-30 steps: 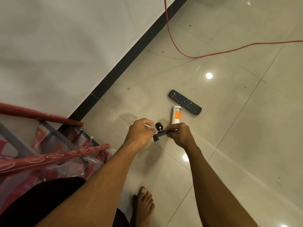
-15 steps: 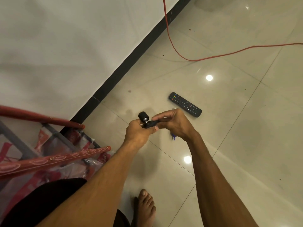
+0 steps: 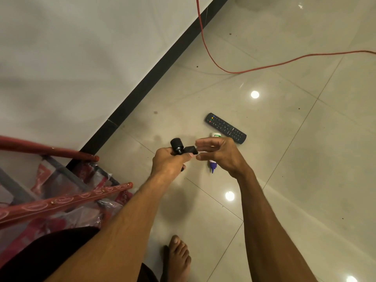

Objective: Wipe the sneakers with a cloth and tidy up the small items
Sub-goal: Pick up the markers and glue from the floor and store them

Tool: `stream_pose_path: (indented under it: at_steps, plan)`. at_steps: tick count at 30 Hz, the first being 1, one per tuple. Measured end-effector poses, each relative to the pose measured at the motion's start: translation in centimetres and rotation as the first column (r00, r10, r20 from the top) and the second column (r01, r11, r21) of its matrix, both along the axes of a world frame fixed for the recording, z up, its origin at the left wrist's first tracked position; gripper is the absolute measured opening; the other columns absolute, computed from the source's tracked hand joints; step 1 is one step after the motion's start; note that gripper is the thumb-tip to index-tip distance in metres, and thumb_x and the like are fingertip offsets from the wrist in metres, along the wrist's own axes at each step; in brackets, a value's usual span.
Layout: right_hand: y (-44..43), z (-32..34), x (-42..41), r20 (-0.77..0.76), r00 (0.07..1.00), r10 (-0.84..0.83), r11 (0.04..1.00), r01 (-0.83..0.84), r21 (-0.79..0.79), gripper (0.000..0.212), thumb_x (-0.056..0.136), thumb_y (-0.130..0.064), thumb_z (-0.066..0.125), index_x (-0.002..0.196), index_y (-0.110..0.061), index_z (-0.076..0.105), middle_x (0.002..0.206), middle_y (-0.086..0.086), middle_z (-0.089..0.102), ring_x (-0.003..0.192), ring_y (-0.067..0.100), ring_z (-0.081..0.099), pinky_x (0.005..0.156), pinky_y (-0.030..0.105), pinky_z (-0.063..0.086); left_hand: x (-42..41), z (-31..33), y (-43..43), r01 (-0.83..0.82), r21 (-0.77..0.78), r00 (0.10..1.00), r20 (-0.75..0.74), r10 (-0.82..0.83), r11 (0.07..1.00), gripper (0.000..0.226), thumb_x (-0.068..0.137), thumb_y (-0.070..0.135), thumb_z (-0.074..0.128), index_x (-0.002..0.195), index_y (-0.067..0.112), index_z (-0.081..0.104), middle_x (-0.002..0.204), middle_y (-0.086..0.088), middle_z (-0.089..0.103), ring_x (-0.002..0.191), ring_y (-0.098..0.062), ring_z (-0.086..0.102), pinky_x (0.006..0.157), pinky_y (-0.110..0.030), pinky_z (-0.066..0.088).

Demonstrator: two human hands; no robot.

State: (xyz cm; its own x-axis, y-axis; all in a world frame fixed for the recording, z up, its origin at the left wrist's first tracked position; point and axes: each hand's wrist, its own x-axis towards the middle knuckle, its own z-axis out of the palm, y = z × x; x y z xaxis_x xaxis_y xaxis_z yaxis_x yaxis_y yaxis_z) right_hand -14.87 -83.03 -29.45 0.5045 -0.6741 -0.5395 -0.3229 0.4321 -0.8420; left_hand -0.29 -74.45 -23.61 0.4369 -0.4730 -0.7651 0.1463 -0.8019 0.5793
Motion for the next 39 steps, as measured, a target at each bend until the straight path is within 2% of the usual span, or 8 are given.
stream_pose_path:
  at_steps: [2,5,12,16,21,28,34,39]
  plan:
    - [0.2,-1.5,-0.4,-0.108,0.983,-0.147,0.989,0.147,-0.013,0.041,0.068,0.006,0.081,0.107,-0.003,0.072,0.099,0.008,0.073,0.089,0.021,0.071,0.084,0.035,0.058,0.0,-0.1,-0.2,0.004,-0.009,1.0,-0.012,-0.005,1.0,0.022,0.083,0.018,0.075,0.102,0.008,0.068,0.087,-0.006,0.069,0.072,-0.017,0.065,0.072,-0.029,0.054]
    - [0.8,-4.0,-0.4,-0.379,0.878,-0.292,0.956,0.276,-0.098,0.036,0.073,-0.004,0.08,0.108,-0.007,0.072,0.097,0.004,0.069,0.085,0.017,0.063,0.073,0.022,0.052,-0.2,-0.3,-0.8,0.016,-0.032,1.0,-0.022,-0.017,0.999,0.024,0.083,0.018,0.075,0.103,0.007,0.068,0.081,-0.004,0.065,0.071,-0.017,0.062,0.071,-0.03,0.051]
    - [1.7,-7.2,0.2,-0.693,0.663,-0.281,0.958,0.24,-0.16,0.048,0.084,-0.015,0.071,0.129,-0.008,0.056,0.127,0.013,0.057,0.111,0.03,0.059,0.087,0.038,0.049,-0.3,-0.2,-0.9,0.033,-0.081,0.999,0.04,-0.03,0.996,0.028,0.085,0.02,0.074,0.11,0.01,0.065,0.089,-0.004,0.066,0.074,-0.013,0.06,0.059,-0.017,0.043]
    - [1.6,-8.7,0.3,-0.732,0.634,-0.249,0.968,0.164,-0.188,0.045,0.086,-0.02,0.069,0.127,-0.006,0.055,0.125,0.014,0.058,0.109,0.031,0.06,0.086,0.041,0.051,-0.7,-0.3,-0.9,-0.005,-0.095,0.999,0.042,0.009,0.995,0.029,0.085,0.019,0.074,0.11,0.008,0.065,0.089,-0.004,0.067,0.075,-0.014,0.061,0.06,-0.018,0.045]
    - [1.1,-9.9,1.2,-0.749,0.622,-0.23,0.973,0.138,-0.184,0.048,0.086,-0.027,0.07,0.126,-0.008,0.052,0.122,0.012,0.058,0.108,0.029,0.06,0.089,0.042,0.053,-0.4,-0.4,-1.7,-0.037,-0.109,0.999,0.031,0.041,0.993,0.031,0.084,0.019,0.074,0.112,0.007,0.065,0.094,-0.007,0.069,0.082,-0.018,0.063,0.073,-0.026,0.051]
    - [0.1,-10.6,1.6,-0.746,0.653,-0.134,0.99,0.122,-0.071,0.05,0.087,-0.018,0.07,0.131,-0.007,0.047,0.127,0.014,0.054,0.113,0.031,0.058,0.093,0.042,0.05,-0.5,-0.2,-1.9,-0.042,-0.112,0.999,0.017,0.044,0.993,0.029,0.084,0.018,0.075,0.11,0.008,0.066,0.095,-0.007,0.069,0.084,-0.018,0.064,0.072,-0.024,0.052]
    - [-0.1,-9.2,0.8,-0.701,0.686,-0.197,0.965,0.262,-0.015,0.043,0.088,-0.012,0.068,0.125,-0.002,0.048,0.125,0.018,0.055,0.11,0.032,0.058,0.088,0.04,0.052,0.0,-0.2,-1.3,-0.05,-0.082,0.998,0.026,0.052,0.995,0.029,0.084,0.019,0.075,0.11,0.009,0.065,0.089,-0.005,0.067,0.076,-0.015,0.06,0.068,-0.023,0.047]
    - [0.1,-6.2,0.0,-0.574,0.762,-0.3,0.932,0.363,-0.005,0.038,0.086,-0.009,0.069,0.122,0.0,0.058,0.116,0.017,0.063,0.087,0.023,0.058,0.075,0.033,0.051,0.4,1.2,-0.4,-0.048,-0.061,0.995,0.081,0.053,0.997,0.022,0.081,0.019,0.076,0.101,0.012,0.068,0.075,0.002,0.063,0.064,-0.013,0.058,0.067,-0.026,0.049]
